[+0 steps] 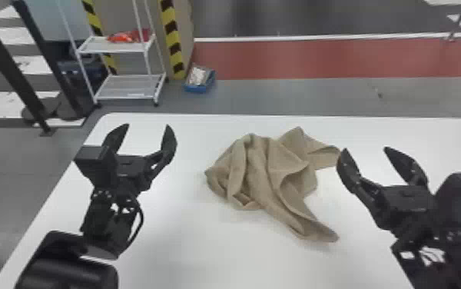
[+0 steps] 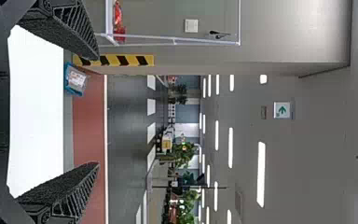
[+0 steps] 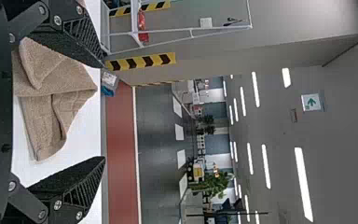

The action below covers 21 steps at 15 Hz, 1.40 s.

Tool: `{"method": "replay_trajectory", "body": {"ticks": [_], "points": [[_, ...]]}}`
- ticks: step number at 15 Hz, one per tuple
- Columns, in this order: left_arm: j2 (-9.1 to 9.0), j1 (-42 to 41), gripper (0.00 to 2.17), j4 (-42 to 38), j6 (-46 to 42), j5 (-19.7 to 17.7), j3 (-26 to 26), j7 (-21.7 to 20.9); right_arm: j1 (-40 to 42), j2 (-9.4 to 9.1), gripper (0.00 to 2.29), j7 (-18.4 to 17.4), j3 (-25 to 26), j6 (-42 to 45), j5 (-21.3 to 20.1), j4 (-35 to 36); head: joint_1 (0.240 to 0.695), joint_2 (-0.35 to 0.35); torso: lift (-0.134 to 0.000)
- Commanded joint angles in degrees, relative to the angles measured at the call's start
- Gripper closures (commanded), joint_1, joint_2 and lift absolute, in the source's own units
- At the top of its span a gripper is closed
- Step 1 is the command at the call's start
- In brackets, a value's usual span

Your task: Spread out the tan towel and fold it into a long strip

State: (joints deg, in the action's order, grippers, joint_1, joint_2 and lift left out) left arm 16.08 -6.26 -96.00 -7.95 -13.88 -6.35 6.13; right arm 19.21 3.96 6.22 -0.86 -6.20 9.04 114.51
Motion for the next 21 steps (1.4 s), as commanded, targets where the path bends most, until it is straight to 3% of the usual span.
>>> {"method": "replay_trajectory", "body": {"ticks": [1,5,8,15,21], "points": [[0.09,-0.94,0.09,-0.94,0.0,0.08,0.02,-0.24,0.3,0.0,0.21,-0.07,0.51,-0.44,0.28,0.27,0.695,0.068,-0.124],[0.18,-2.26,0.09,-2.17,0.17,0.08,0.02,-0.24,0.22,0.09,0.21,0.02,0.69,-2.9,0.1,0.36,0.695,0.06,-0.124],[0.35,-3.67,0.08,-2.96,0.17,0.34,0.02,-0.59,-0.49,0.18,0.26,6.34,-0.1,-10.11,0.45,-0.08,0.695,0.062,-0.124],[0.44,-3.75,0.08,-2.7,0.53,0.87,0.11,-0.59,9.36,0.97,0.29,6.87,-2.56,-12.74,-2.62,4.14,0.695,0.129,-0.124],[0.44,-3.49,0.08,-2.7,0.35,0.87,-0.33,-0.59,8.13,0.88,0.41,8.37,-0.46,-20.48,-2.45,2.64,0.695,0.11,-0.124]]}}
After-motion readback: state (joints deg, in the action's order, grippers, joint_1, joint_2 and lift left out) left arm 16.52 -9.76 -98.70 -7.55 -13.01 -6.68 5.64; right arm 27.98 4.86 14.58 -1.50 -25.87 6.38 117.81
